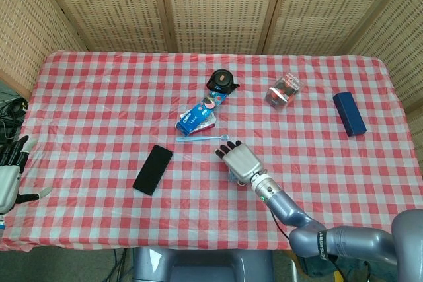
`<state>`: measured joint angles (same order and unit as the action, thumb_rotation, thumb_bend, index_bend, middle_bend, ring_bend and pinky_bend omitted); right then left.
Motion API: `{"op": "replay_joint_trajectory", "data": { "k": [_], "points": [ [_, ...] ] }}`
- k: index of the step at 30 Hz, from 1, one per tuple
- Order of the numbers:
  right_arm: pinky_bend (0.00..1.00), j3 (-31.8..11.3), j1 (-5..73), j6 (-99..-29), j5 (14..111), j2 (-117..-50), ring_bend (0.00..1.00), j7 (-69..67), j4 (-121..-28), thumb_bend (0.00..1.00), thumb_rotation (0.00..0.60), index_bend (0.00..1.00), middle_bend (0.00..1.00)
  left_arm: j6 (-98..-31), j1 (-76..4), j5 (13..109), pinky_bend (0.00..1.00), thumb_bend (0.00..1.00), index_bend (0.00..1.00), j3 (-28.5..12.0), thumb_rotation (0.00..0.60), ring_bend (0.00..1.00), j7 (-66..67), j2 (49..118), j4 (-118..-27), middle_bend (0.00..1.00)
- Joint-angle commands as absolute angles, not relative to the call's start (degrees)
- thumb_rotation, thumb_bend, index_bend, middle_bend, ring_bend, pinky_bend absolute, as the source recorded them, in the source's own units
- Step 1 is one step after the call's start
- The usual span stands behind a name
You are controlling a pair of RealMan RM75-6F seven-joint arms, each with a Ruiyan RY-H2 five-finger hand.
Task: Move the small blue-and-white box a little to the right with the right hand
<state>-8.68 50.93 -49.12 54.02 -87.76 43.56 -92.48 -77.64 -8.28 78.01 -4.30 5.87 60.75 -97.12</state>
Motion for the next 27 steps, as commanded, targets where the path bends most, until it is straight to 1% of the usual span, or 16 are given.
{"op": "replay_joint_trajectory", "data": {
  "k": [1, 3, 5, 6, 9, 14, 18, 22, 23, 25, 27],
  "points": [
    [0.44, -7.9, 51.7, -50.2, 53.0, -88.6, 0.29, 45.3, -91.9, 0.04, 0.600, 0.26, 0.34, -77.7, -8.3, 78.0, 0.00, 0.00, 0.00, -4.3, 0.600, 0.00, 5.7, 60.7, -97.1, 0.00],
    [0.59, -7.5, 52.1, -50.9, 52.8, -89.0, 0.39, 46.3, -91.5, 0.08, 0.600, 0.34, 0.42, -77.8, -8.3, 78.1, 0.00, 0.00, 0.00, -4.2, 0.600, 0.00, 5.6, 60.6, -97.1, 0.00],
    [0.68, -7.0, 52.3, -51.8, 52.7, -89.6, 0.46, 47.2, -91.0, 0.12, 0.600, 0.39, 0.48, -77.8, -8.3, 78.2, 0.00, 0.00, 0.00, -4.2, 0.600, 0.00, 5.4, 60.5, -97.1, 0.00],
    [0.70, -6.9, 52.3, -52.0, 52.7, -89.7, 0.49, 47.1, -91.0, 0.14, 0.600, 0.41, 0.49, -77.9, -8.2, 78.2, 0.00, 0.00, 0.00, -4.2, 0.600, 0.00, 5.3, 60.5, -97.1, 0.00],
    [0.72, -7.2, 51.9, -53.3, 54.1, -89.7, 0.52, 44.9, -91.6, 0.17, 0.600, 0.44, 0.52, -78.0, -8.2, 78.3, 0.00, 0.00, 0.00, -4.1, 0.600, 0.00, 5.1, 60.4, -97.1, 0.00],
    [0.72, -8.4, 50.3, -54.7, 58.3, -87.4, 0.53, 38.5, -94.2, 0.19, 0.600, 0.44, 0.52, -78.0, -8.2, 78.6, 0.00, 0.00, 0.00, -3.9, 0.600, 0.00, 4.9, 60.4, -97.1, 0.00],
    [0.72, -9.9, 47.3, -55.3, 63.4, -83.3, 0.53, 25.7, -96.9, 0.20, 0.600, 0.46, 0.53, -78.2, -8.1, 79.0, 0.00, 0.00, 0.00, -3.7, 0.600, 0.00, 4.6, 60.3, -97.2, 0.00],
    [0.71, -9.8, 43.5, -57.6, 70.6, -80.6, 0.54, 11.6, -95.4, 0.21, 0.600, 0.47, 0.55, -78.4, -8.1, 79.6, 0.00, 0.00, 0.00, -3.5, 0.600, 0.00, 4.6, 60.2, -97.4, 0.00],
    [0.71, -9.6, 42.7, -58.3, 72.1, -80.5, 0.55, 8.3, -94.6, 0.21, 0.600, 0.48, 0.55, -78.4, -8.1, 79.7, 0.00, 0.00, 0.00, -3.4, 0.600, 0.00, 4.7, 60.3, -97.5, 0.00],
    [0.71, -9.0, 39.5, -61.2, 74.7, -81.8, 0.55, -2.4, -90.9, 0.21, 0.600, 0.49, 0.56, -78.2, -8.3, 80.2, 0.00, 0.00, 0.00, -3.1, 0.600, 0.00, 4.8, 60.3, -97.8, 0.00],
    [0.71, -8.2, 38.6, -62.6, 77.6, -83.0, 0.56, -7.3, -87.8, 0.21, 0.600, 0.50, 0.57, -78.1, -8.3, 80.2, 0.00, 0.00, 0.00, -3.1, 0.600, 0.00, 4.9, 60.3, -97.9, 0.00]
  ]
}}
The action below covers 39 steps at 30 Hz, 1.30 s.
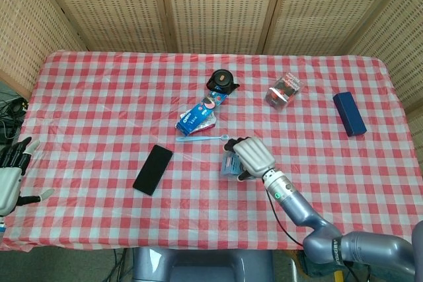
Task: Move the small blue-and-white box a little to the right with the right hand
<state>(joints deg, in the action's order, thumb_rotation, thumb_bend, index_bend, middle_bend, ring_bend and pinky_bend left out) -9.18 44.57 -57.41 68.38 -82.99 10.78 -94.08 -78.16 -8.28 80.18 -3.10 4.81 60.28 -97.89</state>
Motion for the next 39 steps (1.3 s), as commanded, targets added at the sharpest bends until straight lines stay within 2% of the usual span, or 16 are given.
{"op": "replay_joint_trajectory", "data": {
  "k": [1, 9, 17, 19, 22, 24, 27, 32, 34, 36, 39],
  "points": [
    [0.71, -7.5, 37.9, -63.8, 79.8, -84.3, 0.56, -11.3, -84.8, 0.22, 0.600, 0.50, 0.57, -78.0, -8.4, 80.2, 0.00, 0.00, 0.00, -3.0, 0.600, 0.00, 4.9, 60.3, -98.0, 0.00],
    [0.71, -4.7, 35.3, -71.5, 88.0, -92.8, 0.56, -24.1, -69.3, 0.24, 0.600, 0.52, 0.58, -77.6, -8.5, 79.9, 0.00, 0.00, 0.00, -2.9, 0.600, 0.00, 5.2, 60.5, -98.1, 0.00],
    [0.68, -3.8, 34.4, -71.9, 88.9, -96.5, 0.55, -26.9, -62.4, 0.24, 0.600, 0.53, 0.57, -77.6, -8.5, 79.8, 0.00, 0.00, 0.00, -2.9, 0.600, 0.00, 4.8, 60.3, -97.9, 0.00],
    [0.64, -3.6, 34.1, -71.8, 88.8, -96.7, 0.54, -27.6, -62.0, 0.24, 0.600, 0.53, 0.55, -77.6, -8.6, 79.9, 0.00, 0.00, 0.00, -2.8, 0.600, 0.00, 4.8, 60.4, -97.9, 0.00],
    [0.49, -3.5, 33.8, -71.7, 88.9, -96.5, 0.48, -28.4, -61.7, 0.23, 0.600, 0.52, 0.48, -77.6, -8.6, 79.9, 0.00, 0.00, 0.00, -2.7, 0.600, 0.00, 4.9, 60.4, -97.9, 0.00],
    [0.31, -3.4, 33.6, -71.8, 89.0, -96.2, 0.37, -29.1, -61.6, 0.23, 0.600, 0.51, 0.38, -77.6, -8.6, 79.9, 0.00, 0.00, 0.00, -2.7, 0.600, 0.00, 4.9, 60.4, -97.9, 0.00],
    [0.16, -3.3, 33.2, -71.9, 88.9, -95.5, 0.24, -30.1, -61.6, 0.22, 0.600, 0.50, 0.26, -77.7, -8.5, 79.9, 0.00, 0.00, 0.00, -2.7, 0.600, 0.00, 5.0, 60.4, -98.0, 0.00],
    [0.12, -3.0, 32.0, -72.1, 88.5, -93.8, 0.19, -31.8, -61.6, 0.21, 0.600, 0.46, 0.18, -77.8, -8.5, 80.1, 0.00, 0.00, 0.00, -2.6, 0.600, 0.00, 5.1, 60.3, -98.1, 0.00],
    [0.11, -2.7, 31.3, -72.1, 88.3, -92.6, 0.17, -33.0, -61.9, 0.20, 0.600, 0.40, 0.16, -77.9, -8.5, 80.2, 0.00, 0.00, 0.00, -2.5, 0.600, 0.00, 5.1, 60.3, -98.2, 0.00],
    [0.08, -2.6, 30.6, -73.3, 88.7, -91.0, 0.14, -33.8, -62.0, 0.19, 0.600, 0.27, 0.11, -78.1, -8.4, 80.4, 0.00, 0.00, 0.00, -2.4, 0.600, 0.00, 5.1, 60.3, -98.3, 0.00],
    [0.02, -2.4, 30.3, -74.7, 90.0, -89.2, 0.06, -34.2, -62.9, 0.16, 0.600, 0.14, 0.05, -78.3, -8.3, 80.7, 0.00, 0.00, 0.00, -2.3, 0.600, 0.00, 5.1, 60.2, -98.5, 0.00]
  ]
}}
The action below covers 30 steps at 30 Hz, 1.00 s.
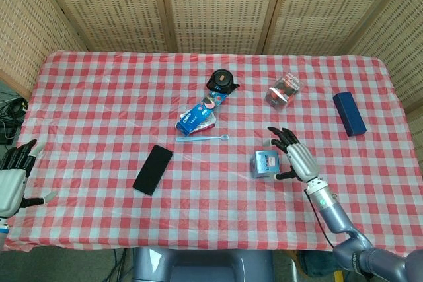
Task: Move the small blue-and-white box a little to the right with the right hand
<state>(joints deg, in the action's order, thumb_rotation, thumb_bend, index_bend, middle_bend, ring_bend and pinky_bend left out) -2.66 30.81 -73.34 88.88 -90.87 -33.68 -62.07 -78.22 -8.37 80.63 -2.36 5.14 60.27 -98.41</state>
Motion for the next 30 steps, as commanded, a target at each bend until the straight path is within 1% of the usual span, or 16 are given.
{"op": "replay_joint_trajectory", "data": {
  "k": [1, 3, 6, 7, 9, 11, 12, 15, 18, 21, 24, 30],
  "points": [
    [0.01, -2.3, 30.3, -75.0, 90.5, -88.3, 0.04, -34.0, -63.6, 0.15, 0.600, 0.12, 0.03, -78.4, -8.3, 80.8, 0.00, 0.00, 0.00, -2.3, 0.600, 0.00, 5.1, 60.2, -98.5, 0.00],
    [0.00, -1.9, 30.6, -74.9, 91.6, -85.9, 0.00, -32.8, -66.1, 0.12, 0.600, 0.06, 0.00, -78.6, -8.2, 81.1, 0.00, 0.00, 0.00, -2.2, 0.600, 0.00, 5.1, 60.2, -98.6, 0.00],
    [0.00, -1.0, 32.0, -72.5, 93.3, -80.8, 0.00, -26.9, -72.2, 0.08, 0.600, 0.00, 0.00, -78.9, -8.1, 81.5, 0.00, 0.00, 0.00, -2.1, 0.600, 0.00, 5.1, 60.1, -98.7, 0.00],
    [0.00, -0.7, 33.0, -70.7, 93.9, -78.8, 0.00, -23.1, -74.8, 0.08, 0.600, 0.00, 0.00, -79.0, -8.1, 81.7, 0.00, 0.00, 0.00, -2.0, 0.600, 0.00, 5.2, 60.1, -98.8, 0.00],
    [0.00, -0.8, 36.5, -62.4, 92.8, -73.7, 0.00, -10.9, -83.8, 0.06, 0.600, 0.00, 0.00, -79.3, -8.0, 82.0, 0.00, 0.00, 0.00, -2.0, 0.600, 0.00, 5.2, 60.1, -98.9, 0.00],
    [0.00, -2.4, 38.8, -55.6, 87.5, -70.9, 0.00, -0.3, -91.4, 0.06, 0.600, 0.00, 0.00, -79.5, -7.9, 82.1, 0.00, 0.00, 0.00, -1.9, 0.600, 0.00, 5.0, 60.0, -98.9, 0.00],
    [0.00, -3.0, 39.6, -53.3, 85.1, -70.4, 0.00, 4.1, -93.7, 0.06, 0.600, 0.00, 0.00, -79.6, -7.9, 82.1, 0.00, 0.00, 0.00, -2.0, 0.600, 0.00, 4.9, 60.0, -98.9, 0.00],
    [0.00, -4.4, 41.8, -48.9, 77.1, -70.6, 0.00, 16.9, -98.1, 0.06, 0.600, 0.02, 0.00, -79.5, -7.9, 81.9, 0.00, 0.00, 0.00, -2.1, 0.600, 0.00, 4.5, 59.9, -98.6, 0.00],
    [0.00, -4.7, 43.2, -47.5, 73.2, -71.3, 0.00, 23.3, -99.2, 0.06, 0.600, 0.06, 0.00, -79.4, -7.9, 81.8, 0.00, 0.00, 0.00, -2.1, 0.600, 0.00, 4.3, 59.8, -98.5, 0.00],
    [0.00, -5.1, 46.2, -47.0, 63.1, -73.7, 0.00, 36.0, -101.2, 0.07, 0.600, 0.06, 0.00, -78.6, -8.1, 81.2, 0.00, 0.00, 0.00, -2.1, 0.600, 0.00, 3.4, 59.6, -98.0, 0.00],
    [0.00, -4.7, 48.7, -49.4, 55.2, -75.6, 0.00, 45.7, -102.4, 0.08, 0.600, 0.05, 0.00, -78.3, -8.2, 81.0, 0.00, 0.00, 0.00, -2.2, 0.600, 0.00, 2.8, 59.5, -97.8, 0.00],
    [0.00, -1.8, 53.5, -55.5, 43.1, -79.5, 0.00, 62.4, -103.4, 0.09, 0.600, 0.04, 0.04, -77.5, -8.5, 81.1, 0.00, 0.00, 0.00, -2.0, 0.600, 0.00, 2.4, 59.4, -97.7, 0.00]
  ]
}}
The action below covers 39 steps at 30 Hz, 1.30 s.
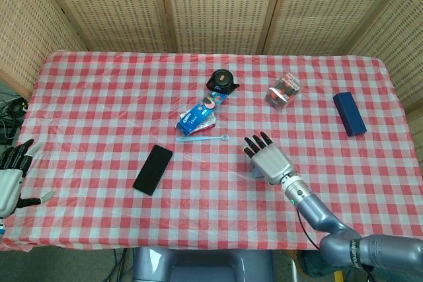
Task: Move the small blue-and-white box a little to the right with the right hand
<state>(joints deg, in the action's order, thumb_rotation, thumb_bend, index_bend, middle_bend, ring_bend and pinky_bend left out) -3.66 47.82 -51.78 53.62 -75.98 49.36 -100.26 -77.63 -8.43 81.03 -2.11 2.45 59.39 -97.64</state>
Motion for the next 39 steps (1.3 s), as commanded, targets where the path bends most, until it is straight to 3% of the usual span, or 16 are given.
{"op": "replay_joint_trajectory", "data": {
  "k": [1, 7, 10, 12, 15, 17, 29, 39],
  "points": [
    [0.00, -1.4, 54.1, -56.3, 41.9, -80.2, 0.00, 64.1, -103.3, 0.09, 0.600, 0.04, 0.04, -77.5, -8.5, 81.2, 0.00, 0.00, 0.00, -2.0, 0.600, 0.00, 2.4, 59.4, -97.7, 0.00],
    [0.00, 1.4, 56.4, -60.0, 39.8, -83.8, 0.04, 71.2, -100.7, 0.13, 0.600, 0.10, 0.10, -77.5, -8.5, 81.3, 0.00, 0.00, 0.00, -1.9, 0.600, 0.00, 1.9, 59.2, -97.6, 0.00],
    [0.05, 2.6, 56.6, -60.7, 41.5, -85.2, 0.17, 71.8, -98.8, 0.16, 0.600, 0.21, 0.22, -77.4, -8.5, 81.4, 0.00, 0.00, 0.00, -1.9, 0.600, 0.00, 1.7, 59.1, -97.6, 0.00],
    [0.24, 3.1, 56.4, -60.9, 43.4, -85.8, 0.32, 70.9, -97.6, 0.20, 0.600, 0.33, 0.37, -77.4, -8.5, 81.4, 0.00, 0.00, 0.00, -1.9, 0.600, 0.00, 1.8, 59.1, -97.6, 0.00],
    [0.50, 3.3, 55.7, -60.9, 46.0, -86.2, 0.47, 68.2, -96.4, 0.26, 0.600, 0.45, 0.51, -77.3, -8.6, 81.3, 0.00, 0.00, 0.00, -1.9, 0.600, 0.00, 1.9, 59.1, -97.5, 0.00],
    [0.57, 3.4, 55.2, -61.0, 47.9, -86.2, 0.51, 66.4, -95.8, 0.30, 0.600, 0.49, 0.55, -77.3, -8.6, 81.3, 0.00, 0.00, 0.00, -1.8, 0.600, 0.00, 1.9, 59.2, -97.6, 0.00],
    [0.59, 1.8, 51.1, -64.1, 62.7, -82.3, 0.56, 49.6, -96.3, 0.38, 0.600, 0.54, 0.59, -77.7, -8.4, 81.6, 0.00, 0.00, 0.00, -1.8, 0.600, 0.00, 1.9, 59.1, -97.8, 0.00],
    [0.61, -1.5, 43.6, -69.4, 73.6, -80.8, 0.56, 14.9, -91.8, 0.41, 0.600, 0.56, 0.60, -78.3, -8.2, 82.1, 0.00, 0.00, 0.00, -1.6, 0.600, 0.00, 2.3, 59.2, -98.0, 0.00]
  ]
}}
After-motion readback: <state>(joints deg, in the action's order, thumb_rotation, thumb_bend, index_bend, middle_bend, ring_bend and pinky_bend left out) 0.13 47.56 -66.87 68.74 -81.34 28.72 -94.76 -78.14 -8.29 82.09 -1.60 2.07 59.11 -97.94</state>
